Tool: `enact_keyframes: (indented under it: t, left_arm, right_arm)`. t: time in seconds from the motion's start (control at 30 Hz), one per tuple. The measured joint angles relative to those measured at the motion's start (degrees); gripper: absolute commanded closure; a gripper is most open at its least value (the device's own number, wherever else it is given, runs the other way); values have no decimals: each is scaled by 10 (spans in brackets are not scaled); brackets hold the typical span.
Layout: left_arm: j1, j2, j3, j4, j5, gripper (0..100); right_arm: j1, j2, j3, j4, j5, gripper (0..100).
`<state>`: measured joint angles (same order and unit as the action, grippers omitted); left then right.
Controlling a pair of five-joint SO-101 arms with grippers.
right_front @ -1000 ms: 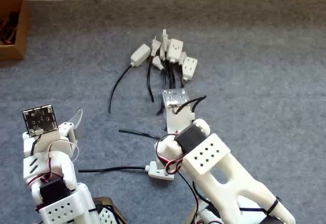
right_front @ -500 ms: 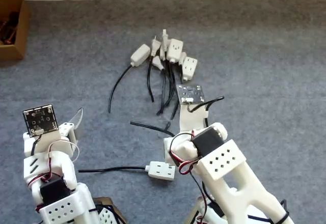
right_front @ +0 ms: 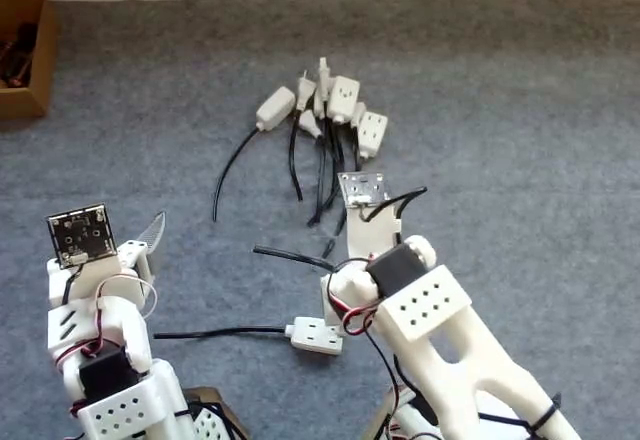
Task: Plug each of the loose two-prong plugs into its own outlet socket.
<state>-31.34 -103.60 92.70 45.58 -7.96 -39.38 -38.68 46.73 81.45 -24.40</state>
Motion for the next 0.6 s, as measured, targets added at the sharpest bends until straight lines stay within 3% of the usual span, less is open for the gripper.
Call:
enact_keyframes:
  t: [0.3, 0.6]
  left_arm:
    - [0, 0, 0, 0, 0, 624]
    - [0, 0, 0, 0, 0, 624]
  right_arm:
    - [-1, 11, -1, -4, 0, 993]
    - [-75, 5, 9, -23, -26, 993]
